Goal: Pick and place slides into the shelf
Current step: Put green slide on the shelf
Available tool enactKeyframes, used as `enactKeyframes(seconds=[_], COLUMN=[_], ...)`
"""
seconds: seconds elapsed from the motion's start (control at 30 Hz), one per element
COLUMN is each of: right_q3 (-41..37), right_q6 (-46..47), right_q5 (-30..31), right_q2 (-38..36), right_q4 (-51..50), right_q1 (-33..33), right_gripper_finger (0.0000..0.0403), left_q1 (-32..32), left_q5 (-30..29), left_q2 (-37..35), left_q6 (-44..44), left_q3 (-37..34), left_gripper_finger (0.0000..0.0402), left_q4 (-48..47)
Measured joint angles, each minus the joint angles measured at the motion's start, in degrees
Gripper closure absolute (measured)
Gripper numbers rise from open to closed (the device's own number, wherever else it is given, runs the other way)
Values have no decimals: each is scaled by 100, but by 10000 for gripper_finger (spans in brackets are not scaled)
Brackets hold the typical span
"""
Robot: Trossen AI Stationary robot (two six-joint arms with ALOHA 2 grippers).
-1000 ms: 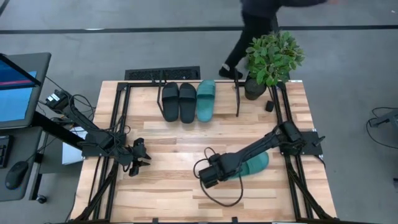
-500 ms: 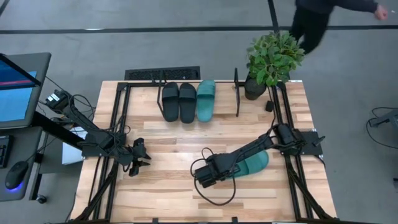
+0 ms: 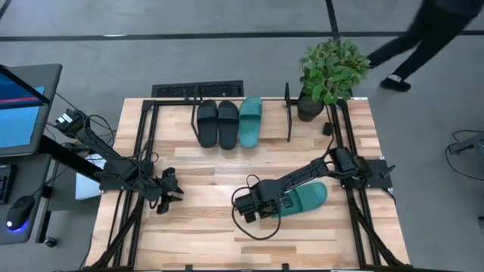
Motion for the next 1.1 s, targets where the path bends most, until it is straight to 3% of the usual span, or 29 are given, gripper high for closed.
enactKeyframes(seconds=[0.07, 0.2, 0.6, 0.8, 1.1], right_q3=[16, 133, 1378, 1766, 2196], right_q6=[-57, -86, -1101, -671, 398], right_q5=[-41, -61, 449, 706, 521], right_q2=[4, 70, 600, 644, 655], right_q4=[31, -52, -1480, -1804, -2420], right_q1=[17, 51, 242, 714, 1840], right_gripper_finger=[383, 394, 400, 402, 402], left_q1=[0, 1, 1, 2, 2], left_q5=[0, 2, 4, 4, 4], left_q2=[0, 0, 0, 0, 0], left_q6=[0, 0, 0, 0, 0], left_q3=[1, 1, 1, 2, 1], left_gripper_finger=[267, 267, 267, 267, 267], left_q4=[0, 0, 2, 2, 2])
